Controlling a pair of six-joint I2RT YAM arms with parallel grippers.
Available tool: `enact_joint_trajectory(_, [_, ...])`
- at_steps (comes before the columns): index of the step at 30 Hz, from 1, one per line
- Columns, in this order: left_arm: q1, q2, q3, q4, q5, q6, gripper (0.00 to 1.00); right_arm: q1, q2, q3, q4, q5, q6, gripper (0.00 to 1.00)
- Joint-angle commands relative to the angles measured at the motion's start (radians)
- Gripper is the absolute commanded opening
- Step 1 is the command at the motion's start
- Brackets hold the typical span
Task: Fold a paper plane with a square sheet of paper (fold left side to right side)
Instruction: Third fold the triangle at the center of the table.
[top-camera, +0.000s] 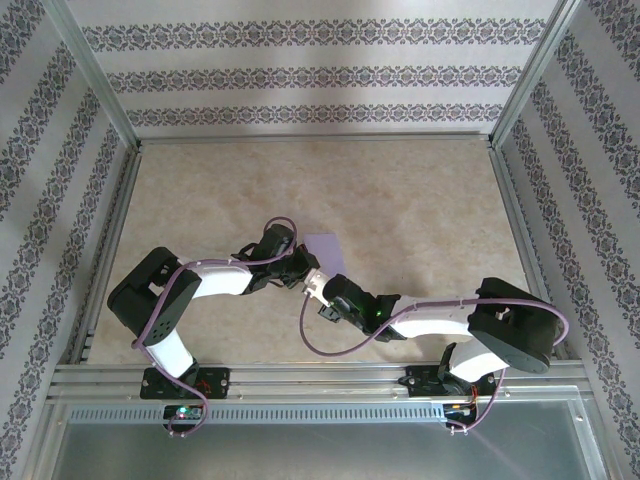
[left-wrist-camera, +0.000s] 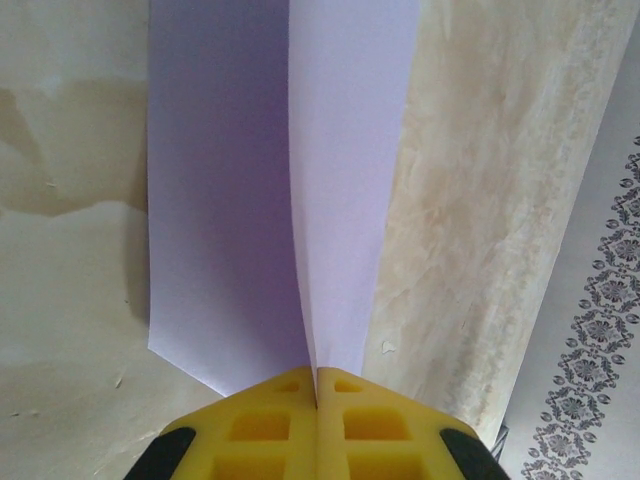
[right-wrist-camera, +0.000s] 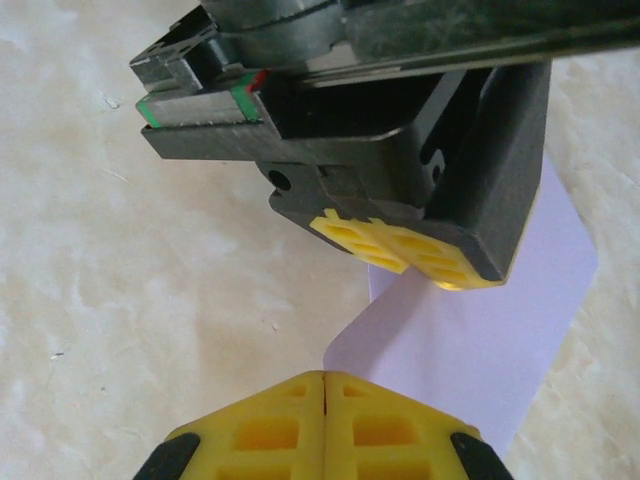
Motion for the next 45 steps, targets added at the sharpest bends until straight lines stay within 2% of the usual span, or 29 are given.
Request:
enact_joint_trajectory(1, [-0.005, -0.031, -0.01, -0.014, -0.025, 0.019, 0.19, -0.015, -0.025, 0.017, -0.061, -0.056, 0.058, 0.0])
enact_joint_trajectory(7, [0.057, -0.171, -0.035, -0.175, -0.043, 0.105, 0.42, -0.089, -0.052, 0.009, -0.09, -0.224, 0.157, 0.0])
enact_joint_trajectory(11, [0.095, -0.279, 0.006, -0.373, -0.086, 0.229, 0.5, -0.129, -0.068, 0.009, -0.102, -0.315, 0.212, 0.0])
enact_joint_trajectory(14, [0.119, -0.293, 0.067, -0.461, -0.071, 0.333, 0.44, -0.152, -0.075, 0.012, -0.102, -0.38, 0.269, 0.0])
enact_joint_trajectory(17, [0.125, -0.238, 0.151, -0.495, -0.029, 0.411, 0.37, -0.164, -0.07, 0.028, -0.114, -0.424, 0.309, 0.0])
enact_joint_trajectory(22, [0.123, -0.052, 0.298, -0.488, 0.107, 0.475, 0.27, -0.189, -0.062, 0.062, -0.144, -0.476, 0.348, 0.0])
enact_joint_trajectory(25, [0.122, 0.048, 0.376, -0.506, 0.151, 0.509, 0.23, -0.204, -0.05, 0.076, -0.148, -0.511, 0.353, 0.0])
enact_joint_trajectory(31, [0.12, 0.158, 0.454, -0.52, 0.197, 0.536, 0.21, -0.226, -0.019, 0.09, -0.148, -0.555, 0.359, 0.0])
enact_joint_trajectory(45, [0.102, 0.253, 0.513, -0.56, 0.226, 0.58, 0.19, -0.254, 0.008, 0.104, -0.145, -0.601, 0.371, 0.0])
